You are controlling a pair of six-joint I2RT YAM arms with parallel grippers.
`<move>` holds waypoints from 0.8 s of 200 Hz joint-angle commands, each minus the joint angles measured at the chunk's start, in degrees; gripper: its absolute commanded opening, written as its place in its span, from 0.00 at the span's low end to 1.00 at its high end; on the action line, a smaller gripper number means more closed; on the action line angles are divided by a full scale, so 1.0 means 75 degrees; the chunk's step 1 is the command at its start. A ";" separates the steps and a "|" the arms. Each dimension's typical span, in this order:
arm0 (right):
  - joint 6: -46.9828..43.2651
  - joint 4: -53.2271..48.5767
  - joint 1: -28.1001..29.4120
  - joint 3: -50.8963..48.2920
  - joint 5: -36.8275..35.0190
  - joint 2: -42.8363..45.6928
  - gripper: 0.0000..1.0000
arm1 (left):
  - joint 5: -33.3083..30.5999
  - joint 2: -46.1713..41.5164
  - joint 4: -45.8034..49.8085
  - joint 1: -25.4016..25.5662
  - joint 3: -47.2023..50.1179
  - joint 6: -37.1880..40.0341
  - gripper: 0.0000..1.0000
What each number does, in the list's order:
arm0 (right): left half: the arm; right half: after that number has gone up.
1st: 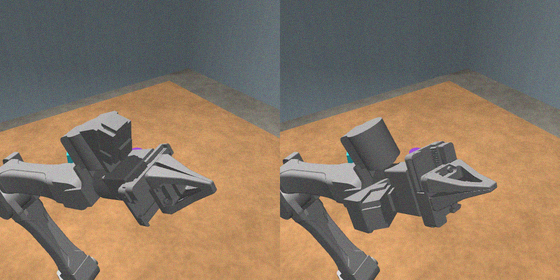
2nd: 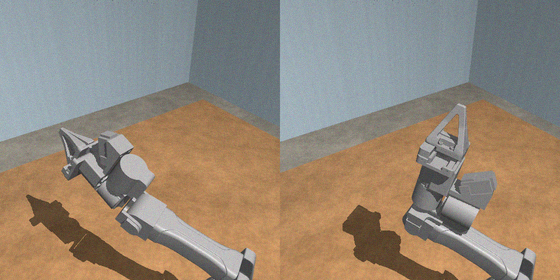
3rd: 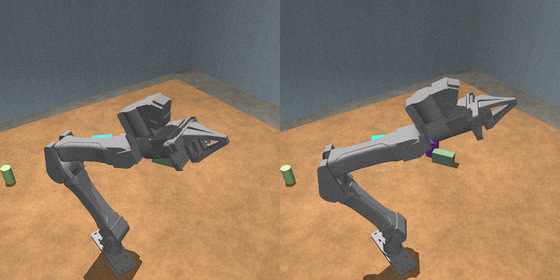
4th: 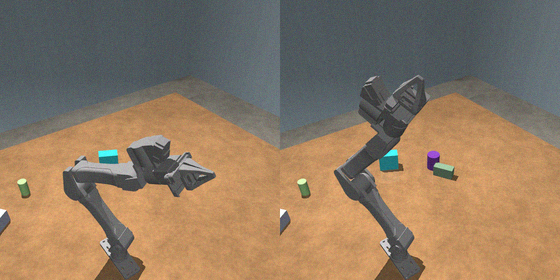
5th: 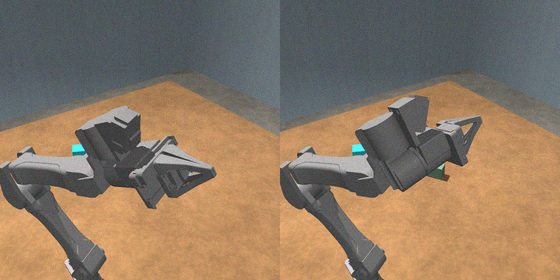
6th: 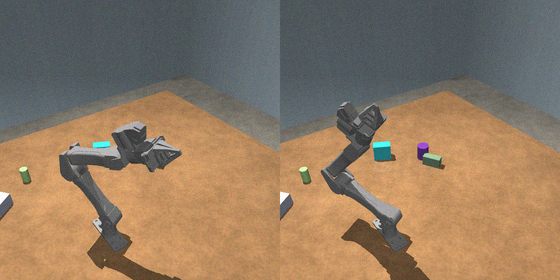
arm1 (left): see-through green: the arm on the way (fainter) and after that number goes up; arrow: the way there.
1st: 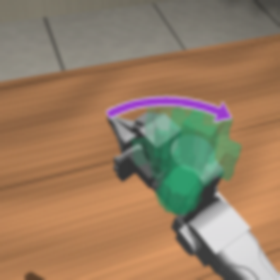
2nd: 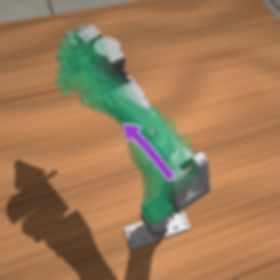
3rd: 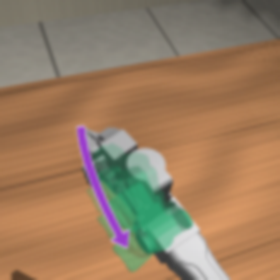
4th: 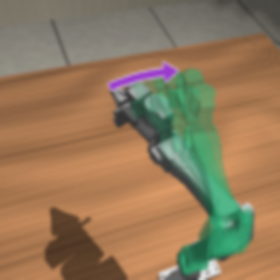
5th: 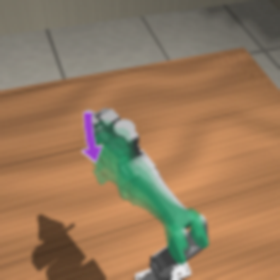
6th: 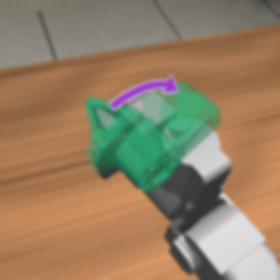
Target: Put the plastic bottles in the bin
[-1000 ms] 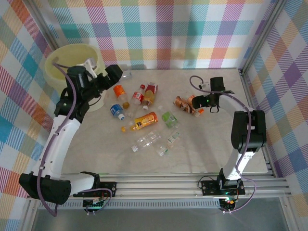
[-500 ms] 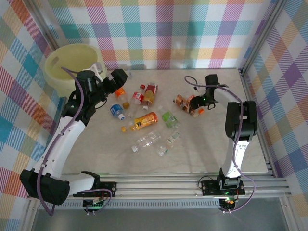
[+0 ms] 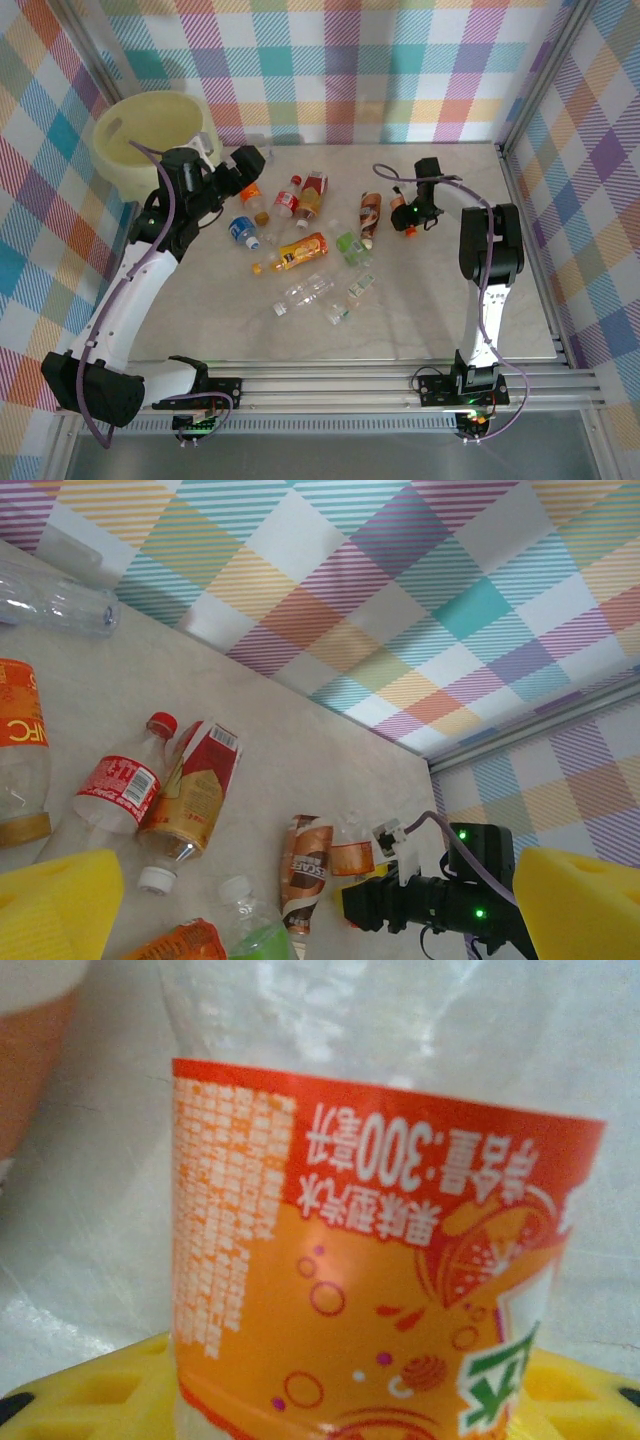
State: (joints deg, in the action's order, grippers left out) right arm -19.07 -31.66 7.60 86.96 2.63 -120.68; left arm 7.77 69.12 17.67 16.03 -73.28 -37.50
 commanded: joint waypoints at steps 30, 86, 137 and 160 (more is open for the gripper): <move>0.0087 0.0711 0.0042 -0.1023 0.0409 0.1024 0.46 | 0.0377 0.0035 -0.0116 0.0253 0.0086 0.0218 1.00; 0.0979 0.1408 0.0065 -0.2099 0.0411 0.2536 0.37 | 0.0699 0.0378 -0.0427 0.0786 -0.0008 0.0358 1.00; 0.2246 0.2039 0.0169 -0.3407 0.1351 0.4315 0.32 | 0.1030 0.0951 -0.0694 0.1323 -0.0163 0.0416 1.00; 0.2801 0.2173 0.0194 -0.3737 0.2147 0.5036 0.31 | 0.1442 0.1341 -0.0950 0.1577 -0.0246 0.0403 1.00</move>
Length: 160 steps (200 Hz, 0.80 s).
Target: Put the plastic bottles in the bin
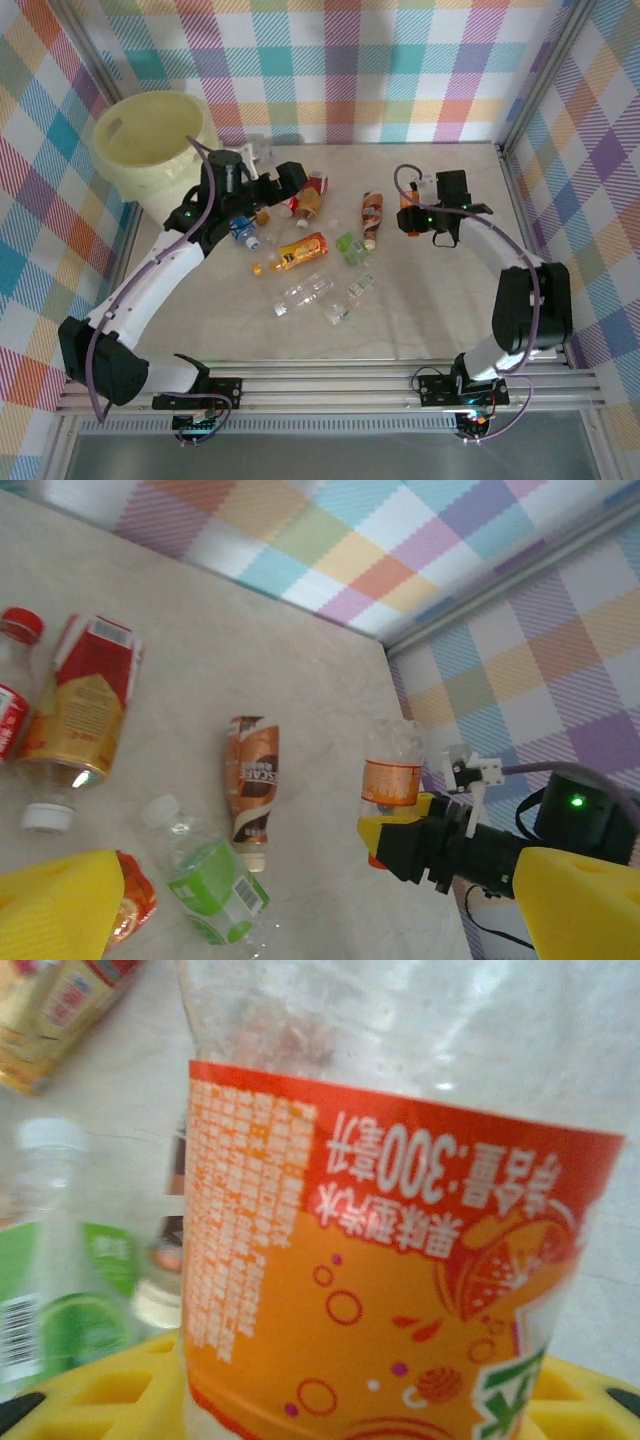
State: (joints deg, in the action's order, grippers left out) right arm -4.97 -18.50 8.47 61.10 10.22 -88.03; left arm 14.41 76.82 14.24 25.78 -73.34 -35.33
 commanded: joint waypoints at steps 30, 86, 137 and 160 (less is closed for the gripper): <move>0.1544 0.0743 0.0116 -0.0630 0.2596 0.1352 0.31 | 0.0853 0.0803 -0.0648 0.0669 -0.0439 0.0268 1.00; 0.2227 0.1617 0.0413 -0.0918 0.4739 0.1870 0.30 | 0.2424 0.1444 -0.1617 0.1214 -0.0791 0.0458 1.00; 0.2479 0.2086 0.0796 -0.0631 0.6157 0.1803 0.30 | 0.2591 0.1832 -0.1610 0.1496 -0.1172 0.0571 1.00; 0.2491 0.2104 0.1019 -0.0428 0.6425 0.1743 0.30 | 0.2792 0.1953 -0.1922 0.1576 -0.1189 0.0458 1.00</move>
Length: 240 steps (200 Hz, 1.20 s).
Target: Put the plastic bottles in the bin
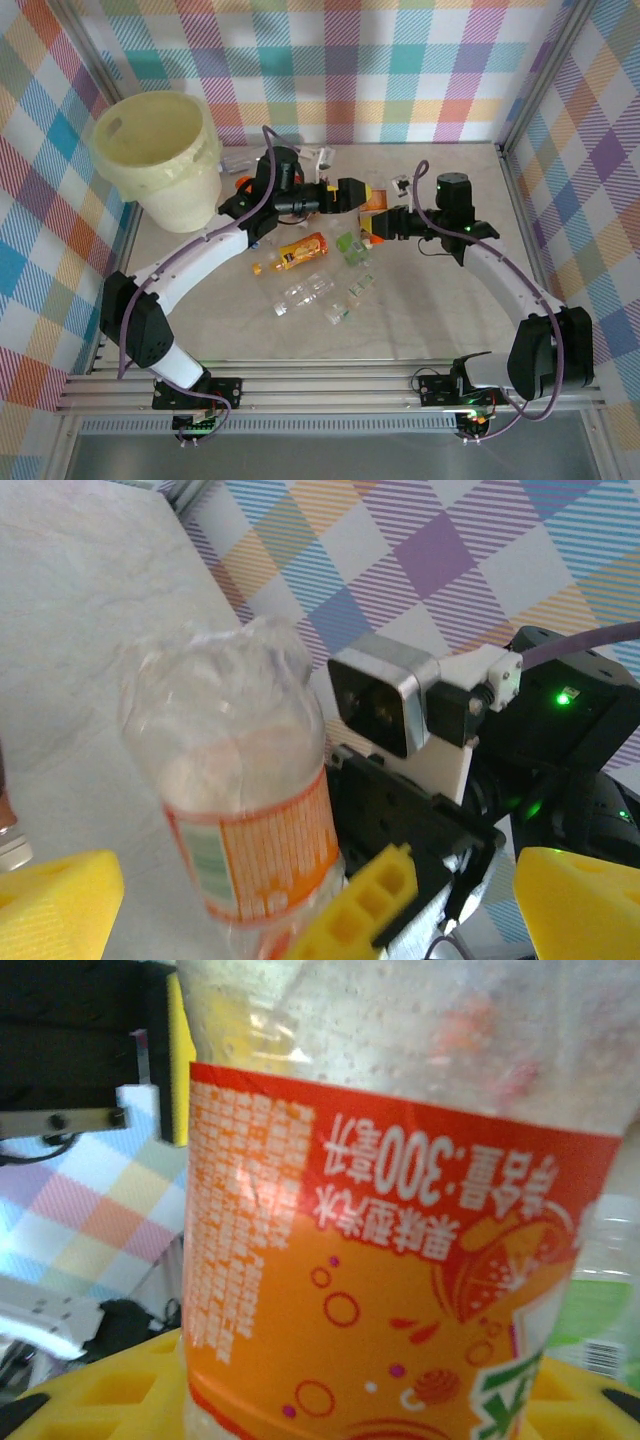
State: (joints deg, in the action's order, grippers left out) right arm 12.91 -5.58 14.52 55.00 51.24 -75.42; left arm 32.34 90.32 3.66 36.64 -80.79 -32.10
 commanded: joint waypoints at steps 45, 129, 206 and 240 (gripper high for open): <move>0.0194 0.0694 0.0531 0.0523 0.1558 0.0018 0.30 | -0.0934 0.0195 0.0110 0.0152 -0.0356 0.0061 1.00; 0.0268 0.0331 0.0747 0.0591 0.0496 -0.0043 0.54 | -0.0408 0.0313 -0.0506 0.0165 -0.0156 -0.0144 0.53; -0.0262 -0.0520 0.0746 0.0584 -0.1681 0.0351 1.00 | -0.2343 -0.0196 -0.0222 0.0162 0.0294 -0.0047 0.46; -0.0352 -0.0559 0.0744 0.0448 -0.2407 0.0747 1.00 | -0.3468 -0.0501 0.0369 0.0149 0.0366 0.0105 0.45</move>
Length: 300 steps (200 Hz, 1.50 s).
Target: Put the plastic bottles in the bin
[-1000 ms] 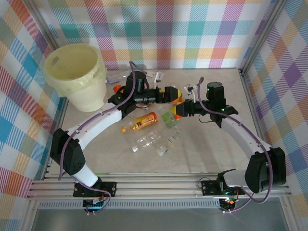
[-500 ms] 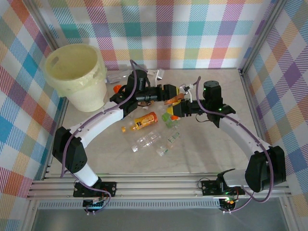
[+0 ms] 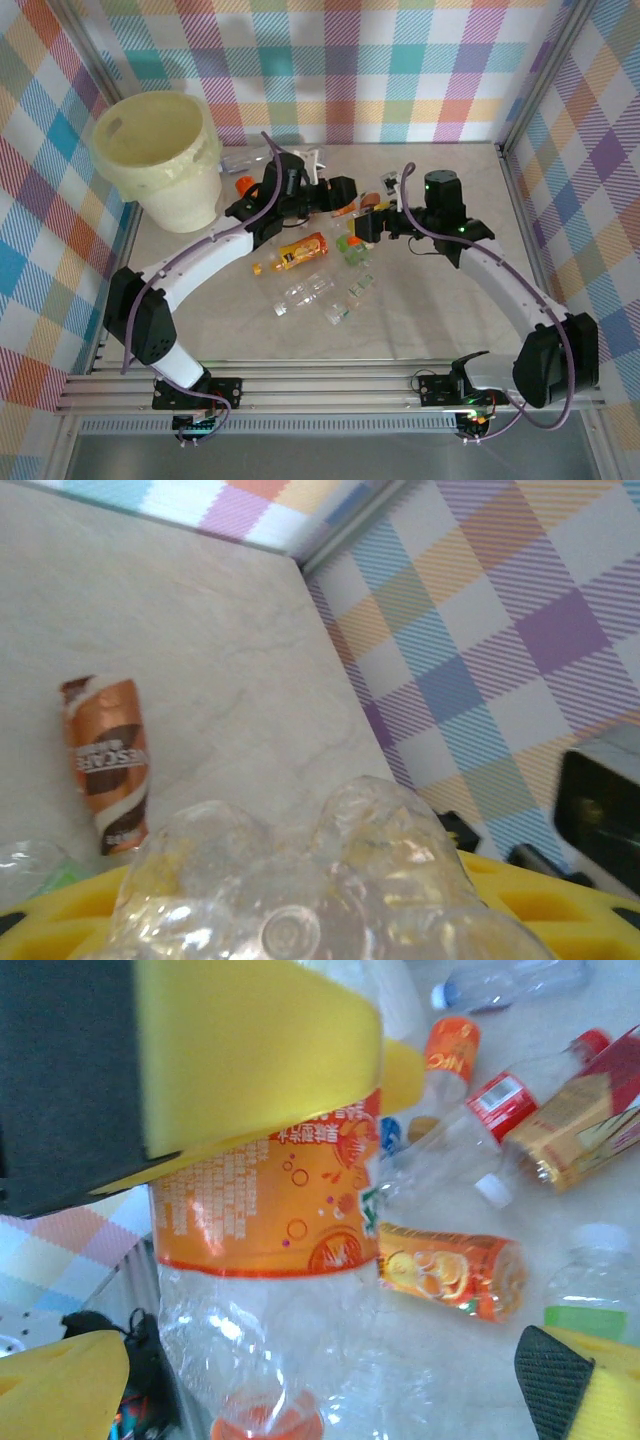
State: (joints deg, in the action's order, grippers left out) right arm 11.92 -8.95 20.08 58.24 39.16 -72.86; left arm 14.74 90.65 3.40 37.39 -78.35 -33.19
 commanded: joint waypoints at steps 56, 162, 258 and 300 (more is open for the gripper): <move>0.0172 0.0143 0.0007 -0.0378 -0.2892 0.0910 1.00 | -0.3547 -0.0934 0.2388 0.0053 -0.0357 0.0886 0.45; 0.0051 0.0483 0.0001 -0.0740 -0.4588 0.1356 1.00 | -0.8135 -0.1235 0.4705 -0.0222 -0.1943 0.3407 0.44; 0.0007 0.0425 0.0003 -0.0738 -0.4530 0.1915 1.00 | -0.7902 -0.0755 0.3227 -0.2583 -0.3650 0.5304 0.44; 0.0137 0.0268 0.0007 -0.0751 -0.4576 0.1951 1.00 | -0.7561 0.0053 0.2440 -0.3639 -0.4427 0.5733 0.44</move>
State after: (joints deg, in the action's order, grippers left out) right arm 12.82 -6.55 20.08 52.90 5.39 -59.02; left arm -44.01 87.48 27.33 13.15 -107.90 5.93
